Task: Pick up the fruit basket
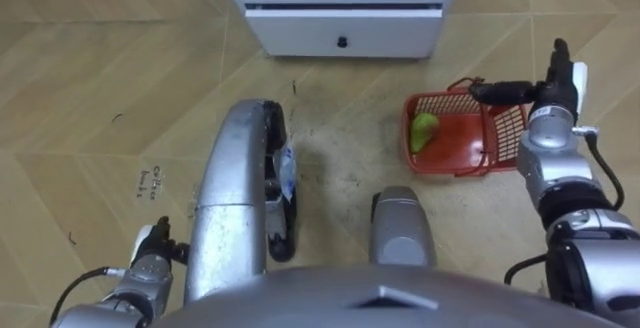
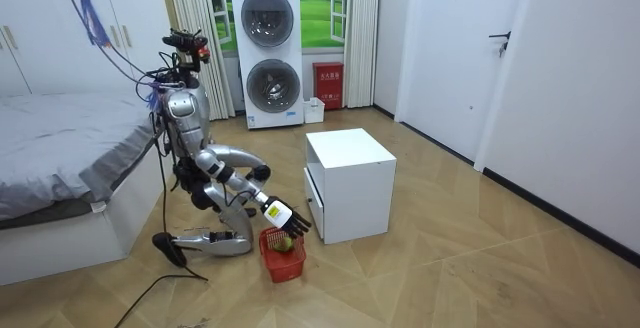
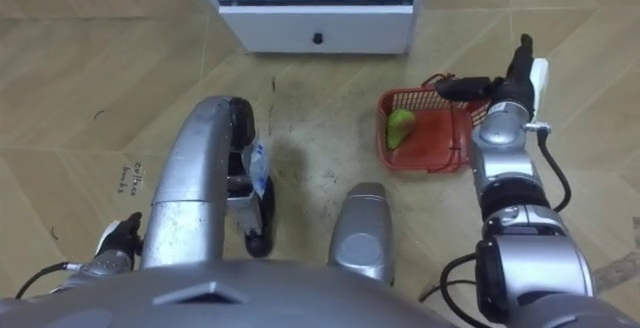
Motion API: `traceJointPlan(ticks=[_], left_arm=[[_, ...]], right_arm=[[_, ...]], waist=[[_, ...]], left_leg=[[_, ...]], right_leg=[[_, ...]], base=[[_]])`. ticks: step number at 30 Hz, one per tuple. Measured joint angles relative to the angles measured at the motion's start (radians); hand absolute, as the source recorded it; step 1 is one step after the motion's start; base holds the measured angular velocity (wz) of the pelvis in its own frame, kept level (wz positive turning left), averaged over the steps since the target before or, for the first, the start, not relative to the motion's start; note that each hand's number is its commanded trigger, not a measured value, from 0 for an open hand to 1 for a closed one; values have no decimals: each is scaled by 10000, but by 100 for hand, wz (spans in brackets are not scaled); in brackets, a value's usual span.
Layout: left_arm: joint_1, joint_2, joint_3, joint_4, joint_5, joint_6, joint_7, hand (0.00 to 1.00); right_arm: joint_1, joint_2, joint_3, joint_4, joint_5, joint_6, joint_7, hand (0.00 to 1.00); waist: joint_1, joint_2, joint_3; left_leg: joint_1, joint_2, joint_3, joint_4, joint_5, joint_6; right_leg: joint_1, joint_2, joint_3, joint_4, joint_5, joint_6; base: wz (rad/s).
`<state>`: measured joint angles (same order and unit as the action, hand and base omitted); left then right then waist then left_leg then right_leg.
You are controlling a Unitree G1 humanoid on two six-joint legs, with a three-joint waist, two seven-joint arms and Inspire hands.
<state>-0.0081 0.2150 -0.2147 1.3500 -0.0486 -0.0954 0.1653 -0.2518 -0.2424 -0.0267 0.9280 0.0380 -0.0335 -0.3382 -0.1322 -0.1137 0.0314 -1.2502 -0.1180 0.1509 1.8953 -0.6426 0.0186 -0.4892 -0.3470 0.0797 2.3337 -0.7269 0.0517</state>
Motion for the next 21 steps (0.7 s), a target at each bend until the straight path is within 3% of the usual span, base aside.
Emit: traceJointPlan(ticks=[4,8,13,21], left_arm=[[-14,-2,-275,-5,-2,-29,-36,0],[-7,8,-494,14,-264,-29,-38,0],[5,-2,-864,77,-381,-36,-104,0],[-154,-2,-857,72,-526,-55,-210,0]], right_arm=[[-3,-1,32,15,11,0,153,0],[-4,37,66,50,240,0,283,0],[-149,56,402,832,369,-2,340,0],[-282,29,689,1549,802,20,738,0]], waist=[[-2,271,2],[24,404,3],[85,386,22],[585,367,79]], left_leg=[[-141,20,16,-8,-1,-2],[-246,14,43,-49,-1,-2],[-419,23,37,-111,20,-44],[-760,50,44,-154,47,-99]], right_leg=[[-72,-8,-42,31,-1,2],[-204,-27,-48,38,-7,15],[-385,-15,-109,47,-19,40],[-759,-13,-129,114,-28,57]], base=[[4],[4],[5],[3]])
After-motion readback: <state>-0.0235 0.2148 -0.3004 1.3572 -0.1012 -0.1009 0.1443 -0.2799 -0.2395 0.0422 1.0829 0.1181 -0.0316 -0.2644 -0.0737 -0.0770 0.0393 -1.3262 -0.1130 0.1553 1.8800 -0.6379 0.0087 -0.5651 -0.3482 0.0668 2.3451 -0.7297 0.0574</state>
